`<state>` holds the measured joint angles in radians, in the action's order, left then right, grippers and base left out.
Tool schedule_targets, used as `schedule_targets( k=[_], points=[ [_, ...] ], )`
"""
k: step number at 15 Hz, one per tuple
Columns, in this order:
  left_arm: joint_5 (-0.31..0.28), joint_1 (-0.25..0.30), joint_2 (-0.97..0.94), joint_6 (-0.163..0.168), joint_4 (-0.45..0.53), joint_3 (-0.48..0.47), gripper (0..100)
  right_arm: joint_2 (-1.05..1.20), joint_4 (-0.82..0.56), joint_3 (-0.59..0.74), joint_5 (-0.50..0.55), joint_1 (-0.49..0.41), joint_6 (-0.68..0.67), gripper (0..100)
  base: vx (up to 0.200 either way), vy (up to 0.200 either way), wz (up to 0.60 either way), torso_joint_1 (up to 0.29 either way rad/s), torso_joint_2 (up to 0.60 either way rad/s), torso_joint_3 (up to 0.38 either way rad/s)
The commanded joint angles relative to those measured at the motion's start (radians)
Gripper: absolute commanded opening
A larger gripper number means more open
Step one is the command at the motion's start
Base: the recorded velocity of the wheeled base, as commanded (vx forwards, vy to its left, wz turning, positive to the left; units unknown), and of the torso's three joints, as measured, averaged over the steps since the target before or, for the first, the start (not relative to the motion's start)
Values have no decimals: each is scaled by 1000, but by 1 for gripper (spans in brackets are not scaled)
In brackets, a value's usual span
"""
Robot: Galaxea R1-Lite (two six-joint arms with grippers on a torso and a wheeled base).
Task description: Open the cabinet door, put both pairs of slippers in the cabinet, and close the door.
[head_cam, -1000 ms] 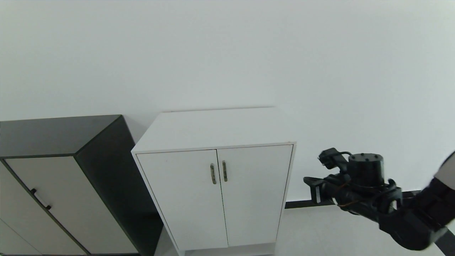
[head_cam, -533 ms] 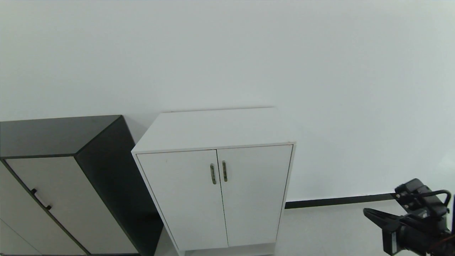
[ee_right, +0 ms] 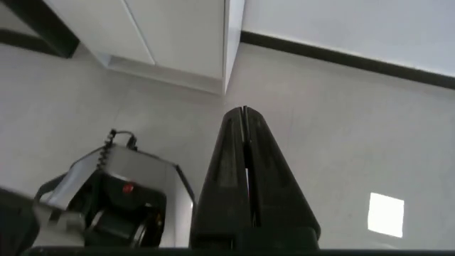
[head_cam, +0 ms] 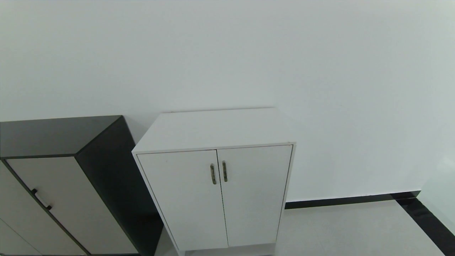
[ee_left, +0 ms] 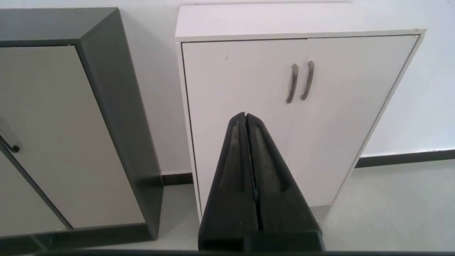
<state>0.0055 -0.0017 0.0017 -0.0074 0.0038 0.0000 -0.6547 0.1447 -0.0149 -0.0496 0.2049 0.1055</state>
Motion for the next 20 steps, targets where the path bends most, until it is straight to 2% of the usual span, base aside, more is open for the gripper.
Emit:
schedule_targets(
  k=[1, 5, 8, 10, 20],
  points=[
    [1, 0, 0, 0, 1, 0, 0, 319, -158, -16, -9, -7, -9, 0, 0, 0, 0, 0, 0, 0],
    [-1, 0, 0, 0, 1, 0, 0, 420, -148, 15, 23, -28, -60, 0, 0, 0, 0, 0, 0, 0],
    [1, 0, 0, 0, 1, 0, 0, 558, -148, 15, 43, -145, -61, 0, 0, 0, 0, 0, 0, 0],
    [-1, 0, 0, 0, 1, 0, 0, 610, -148, 15, 43, -191, -64, 0, 0, 0, 0, 0, 0, 0],
    [1, 0, 0, 1, -1, 0, 0, 655, -146, 15, 39, -202, -104, 0, 0, 0, 0, 0, 0, 0]
  ],
)
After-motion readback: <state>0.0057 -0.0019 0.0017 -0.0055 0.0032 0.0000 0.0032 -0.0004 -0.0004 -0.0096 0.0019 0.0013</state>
